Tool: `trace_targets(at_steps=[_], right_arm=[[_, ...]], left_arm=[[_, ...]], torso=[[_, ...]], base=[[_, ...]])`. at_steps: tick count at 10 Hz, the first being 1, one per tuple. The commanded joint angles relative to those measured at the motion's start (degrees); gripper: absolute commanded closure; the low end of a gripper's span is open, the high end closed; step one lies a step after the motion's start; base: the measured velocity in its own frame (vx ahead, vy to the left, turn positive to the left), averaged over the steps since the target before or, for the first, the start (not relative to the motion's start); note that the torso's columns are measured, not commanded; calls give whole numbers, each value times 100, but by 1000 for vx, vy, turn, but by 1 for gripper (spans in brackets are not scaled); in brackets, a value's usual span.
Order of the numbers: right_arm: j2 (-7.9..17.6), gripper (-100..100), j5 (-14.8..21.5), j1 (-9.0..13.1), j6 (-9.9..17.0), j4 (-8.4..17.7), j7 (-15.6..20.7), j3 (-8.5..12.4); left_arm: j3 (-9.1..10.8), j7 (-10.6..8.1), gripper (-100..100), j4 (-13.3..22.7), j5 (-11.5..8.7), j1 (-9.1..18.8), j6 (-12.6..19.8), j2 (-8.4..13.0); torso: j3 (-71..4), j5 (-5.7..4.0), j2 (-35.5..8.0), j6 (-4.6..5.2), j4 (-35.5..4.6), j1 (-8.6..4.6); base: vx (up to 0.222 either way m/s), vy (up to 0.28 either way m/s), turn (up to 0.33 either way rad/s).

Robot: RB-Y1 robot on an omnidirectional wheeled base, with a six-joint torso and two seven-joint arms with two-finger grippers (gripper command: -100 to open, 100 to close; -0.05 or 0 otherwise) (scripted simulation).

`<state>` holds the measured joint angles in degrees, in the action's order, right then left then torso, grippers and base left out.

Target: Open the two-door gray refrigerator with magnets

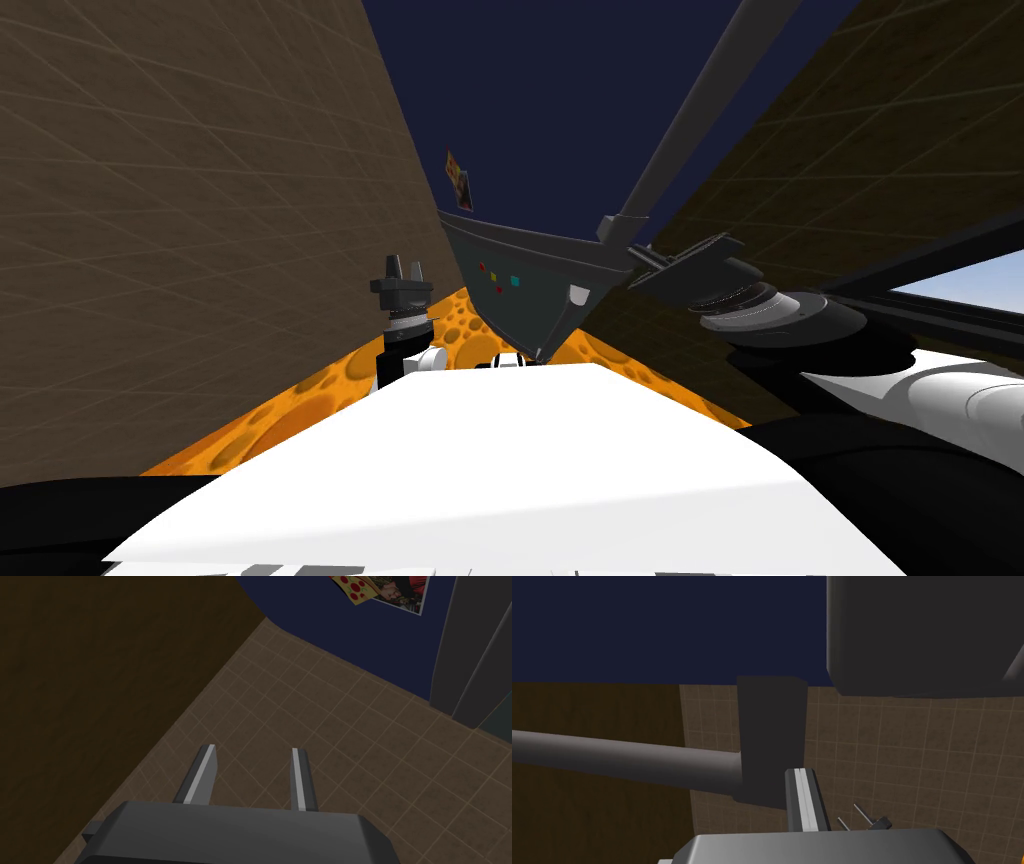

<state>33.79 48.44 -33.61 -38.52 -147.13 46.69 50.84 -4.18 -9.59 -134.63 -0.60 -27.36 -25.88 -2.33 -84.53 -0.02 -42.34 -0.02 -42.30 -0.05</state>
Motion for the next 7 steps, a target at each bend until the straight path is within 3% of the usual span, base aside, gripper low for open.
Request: trace_targets(at_steps=[1, 2, 6, 7], right_arm=[[-50, 100, -41, 8, -95, -78, 44, -36], [36, -100, -29, -3, -121, 151, 67, 45], [312, -100, 10, -38, -163, 529, 114, 314], [491, -100, 33, -60, -190, 665, 144, 489]], left_arm=[[0, 0, 0, 0, 0, 2, 0, 0], [-1, 0, 0, 1, 0, 3, 1, 0], [-1, 0, 0, 1, 0, 3, 1, -1], [-1, 0, 0, 1, 0, 3, 1, -1]], torso=[[6, 2, -12, -7, -1, 4], [3, 7, -10, -9, 0, 15], [-5, 3, 8, 1, 2, 6], [-6, 3, 9, 2, 3, 5]], base=[[31, -10, -23], [0, 0, 0], [-3, 16, -13], [2, 28, -20]])
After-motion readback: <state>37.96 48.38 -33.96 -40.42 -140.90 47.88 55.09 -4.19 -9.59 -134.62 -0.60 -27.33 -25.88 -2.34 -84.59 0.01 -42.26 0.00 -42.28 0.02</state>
